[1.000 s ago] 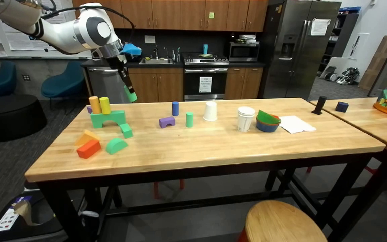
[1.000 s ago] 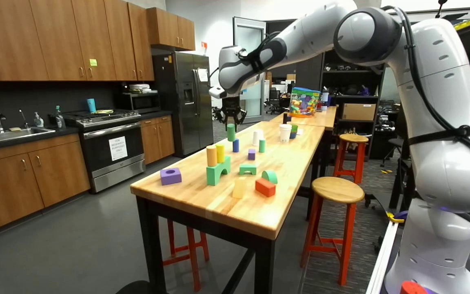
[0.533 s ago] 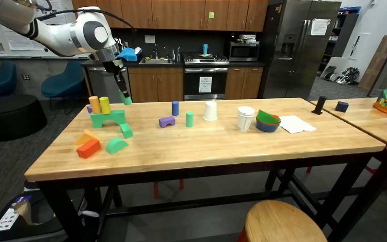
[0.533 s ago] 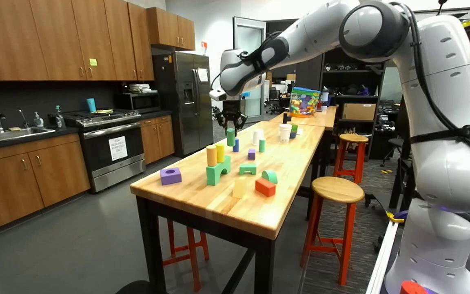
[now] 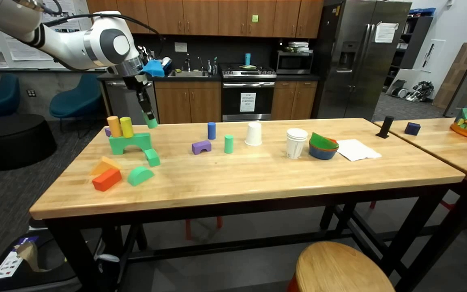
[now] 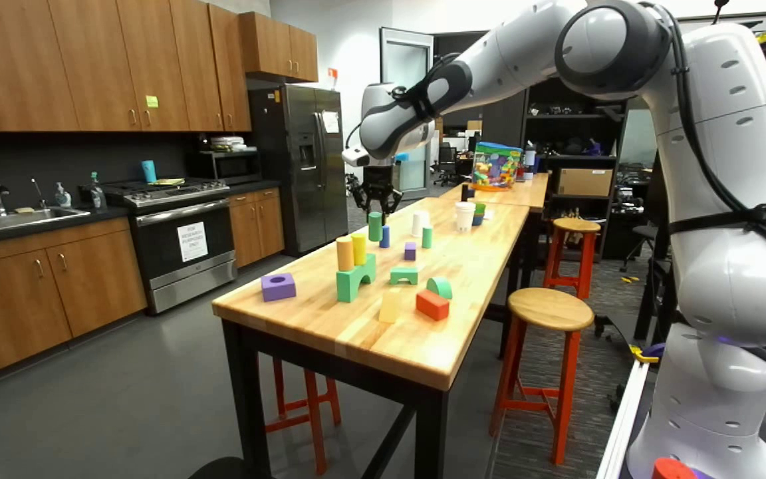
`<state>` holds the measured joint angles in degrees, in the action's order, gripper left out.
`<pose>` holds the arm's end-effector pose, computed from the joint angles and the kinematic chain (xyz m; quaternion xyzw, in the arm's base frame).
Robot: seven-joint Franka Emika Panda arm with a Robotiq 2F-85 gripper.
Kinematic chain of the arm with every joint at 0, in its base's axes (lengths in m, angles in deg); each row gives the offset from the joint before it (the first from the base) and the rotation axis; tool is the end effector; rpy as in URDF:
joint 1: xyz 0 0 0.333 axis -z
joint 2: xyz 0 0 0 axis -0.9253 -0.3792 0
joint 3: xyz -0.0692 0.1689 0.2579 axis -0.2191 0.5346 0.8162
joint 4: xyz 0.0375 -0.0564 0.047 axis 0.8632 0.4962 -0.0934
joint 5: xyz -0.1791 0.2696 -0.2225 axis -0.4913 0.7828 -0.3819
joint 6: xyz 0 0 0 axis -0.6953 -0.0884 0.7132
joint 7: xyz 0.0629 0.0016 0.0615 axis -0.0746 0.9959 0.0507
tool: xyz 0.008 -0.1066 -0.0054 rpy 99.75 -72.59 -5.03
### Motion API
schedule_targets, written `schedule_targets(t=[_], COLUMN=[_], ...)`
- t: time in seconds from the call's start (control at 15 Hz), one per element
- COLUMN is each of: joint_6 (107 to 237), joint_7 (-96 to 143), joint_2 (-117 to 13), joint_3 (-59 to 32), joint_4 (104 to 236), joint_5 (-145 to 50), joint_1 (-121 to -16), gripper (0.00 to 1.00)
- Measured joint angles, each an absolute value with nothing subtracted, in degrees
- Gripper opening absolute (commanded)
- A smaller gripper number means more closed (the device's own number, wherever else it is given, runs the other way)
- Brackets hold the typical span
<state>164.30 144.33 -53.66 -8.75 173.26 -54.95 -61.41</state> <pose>0.6683 -0.0738 0.4422 0.5295 0.8372 -0.0103 0.1362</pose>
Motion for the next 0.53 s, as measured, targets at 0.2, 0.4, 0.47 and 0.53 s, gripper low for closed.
schedule_targets(t=[0.2, 0.4, 0.47, 0.53], joint_6=[164.19, 163.69, 163.23, 162.71], joint_7=[144.33, 144.33, 144.33, 144.33], joint_2=[-53.8, -54.28, -54.48, -54.66], joint_3=[-8.75, -8.75, -8.75, -8.75], joint_4=[173.27, 173.25, 173.21, 173.16], joint_5=[-54.96, -54.9, -54.58, -53.92], joint_1=[-61.41, -61.41, -61.41, -61.41], gripper=[0.16, 0.16, 0.16, 0.16])
